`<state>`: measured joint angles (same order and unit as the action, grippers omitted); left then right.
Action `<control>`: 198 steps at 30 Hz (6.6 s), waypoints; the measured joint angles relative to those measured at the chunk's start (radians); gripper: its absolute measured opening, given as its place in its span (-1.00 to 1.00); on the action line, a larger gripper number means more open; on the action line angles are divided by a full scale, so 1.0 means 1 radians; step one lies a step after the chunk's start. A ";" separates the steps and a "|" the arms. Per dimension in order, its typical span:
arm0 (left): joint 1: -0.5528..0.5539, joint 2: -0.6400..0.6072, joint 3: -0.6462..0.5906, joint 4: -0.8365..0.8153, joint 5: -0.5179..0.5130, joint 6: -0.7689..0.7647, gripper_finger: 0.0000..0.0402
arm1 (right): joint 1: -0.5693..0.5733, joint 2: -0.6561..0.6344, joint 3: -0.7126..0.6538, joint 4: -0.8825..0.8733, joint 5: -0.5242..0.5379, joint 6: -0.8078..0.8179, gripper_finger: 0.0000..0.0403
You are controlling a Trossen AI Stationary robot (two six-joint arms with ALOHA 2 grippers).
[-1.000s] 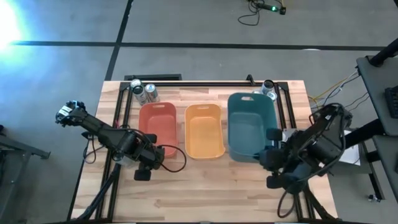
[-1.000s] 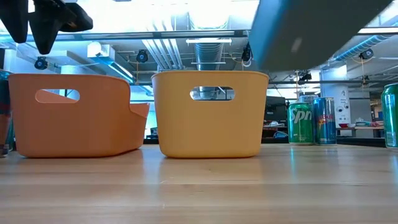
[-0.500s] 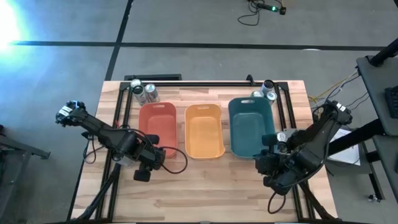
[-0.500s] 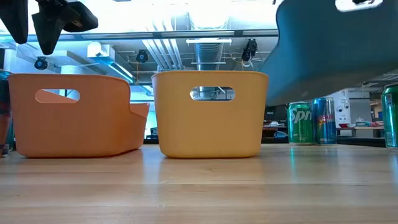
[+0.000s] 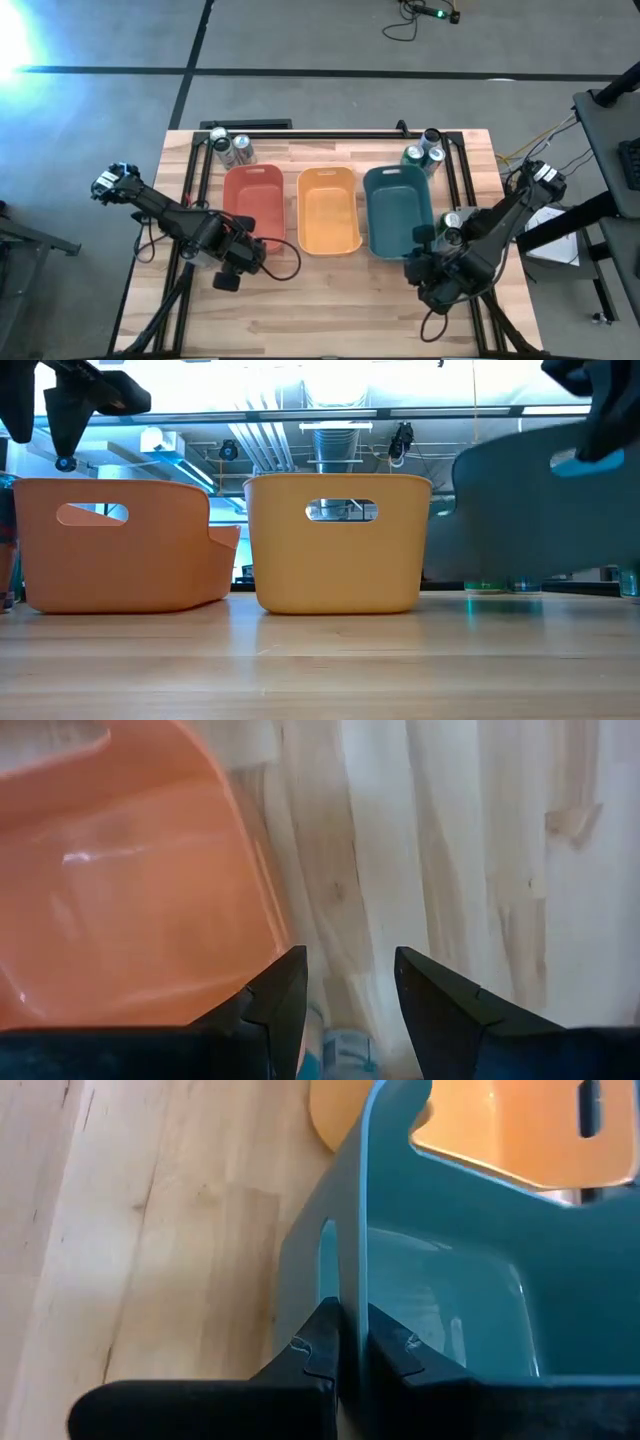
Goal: Sort soda cans
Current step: Move the blue bin on the right side of the yellow bin, then adjust the bins
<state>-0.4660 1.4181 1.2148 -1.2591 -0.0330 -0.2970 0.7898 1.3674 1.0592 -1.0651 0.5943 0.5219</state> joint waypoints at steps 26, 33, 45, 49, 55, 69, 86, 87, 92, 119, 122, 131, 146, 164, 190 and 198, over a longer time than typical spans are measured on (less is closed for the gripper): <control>0.000 0.000 0.000 -0.044 0.024 -0.056 -0.32 | 0.000 0.001 -0.193 0.163 -0.018 0.037 -0.87; -0.021 0.000 0.001 -0.043 0.038 -0.059 -0.32 | -0.001 0.001 -0.177 0.154 -0.019 0.042 -0.54; -0.038 -0.002 0.134 -0.032 -0.064 -0.083 -0.32 | -0.002 0.001 -0.011 0.025 -0.019 0.044 -0.06; -0.038 -0.002 0.173 0.041 -0.126 -0.139 -0.32 | -0.010 0.003 0.045 0.069 -0.014 0.040 0.01; -0.038 -0.002 0.159 0.296 -0.188 -0.189 -0.32 | -0.081 0.009 0.003 0.151 -0.078 0.073 -0.02; -0.026 0.172 0.179 0.646 -0.298 -0.148 -0.32 | -0.168 0.006 -0.077 0.241 -0.159 0.065 -0.75; -0.020 0.334 0.351 0.641 -0.300 -0.072 -0.32 | -0.177 -0.005 -0.079 0.228 -0.186 0.051 -0.94; -0.018 0.333 0.350 0.644 -0.300 -0.076 -0.32 | -0.178 -0.005 -0.080 0.226 -0.185 0.049 -0.94; 0.015 0.333 0.320 0.639 -0.300 -0.147 -0.32 | -0.177 -0.005 -0.074 0.223 -0.184 0.036 -0.92; 0.185 0.403 0.138 0.632 -0.116 -0.088 -0.32 | -0.172 -0.006 0.090 0.188 -0.205 0.058 -0.08; 0.193 0.402 0.136 0.637 -0.119 -0.089 -0.32 | -0.172 -0.006 0.106 0.188 -0.207 0.055 -0.12; 0.201 0.401 0.131 0.593 -0.118 -0.065 -0.46 | -0.172 -0.005 0.125 0.188 -0.209 0.043 -0.22; 0.201 0.381 0.130 0.558 -0.106 -0.045 -0.53 | -0.172 -0.005 0.125 0.188 -0.208 0.045 -0.16; 0.203 0.271 0.131 0.516 -0.105 -0.118 -0.25 | -0.172 -0.005 0.147 0.190 -0.146 0.037 -0.01; 0.196 0.292 0.123 0.177 -0.105 -0.580 -0.13 | -0.175 -0.005 0.147 0.191 -0.142 0.082 0.00; 0.191 0.312 0.124 0.186 -0.018 -0.525 -0.15 | -0.175 -0.005 0.147 0.188 -0.150 0.095 0.00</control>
<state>-0.2751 1.7298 1.3384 -1.0728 -0.0509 -0.8225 0.6147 1.3628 1.2064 -0.8768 0.4446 0.6170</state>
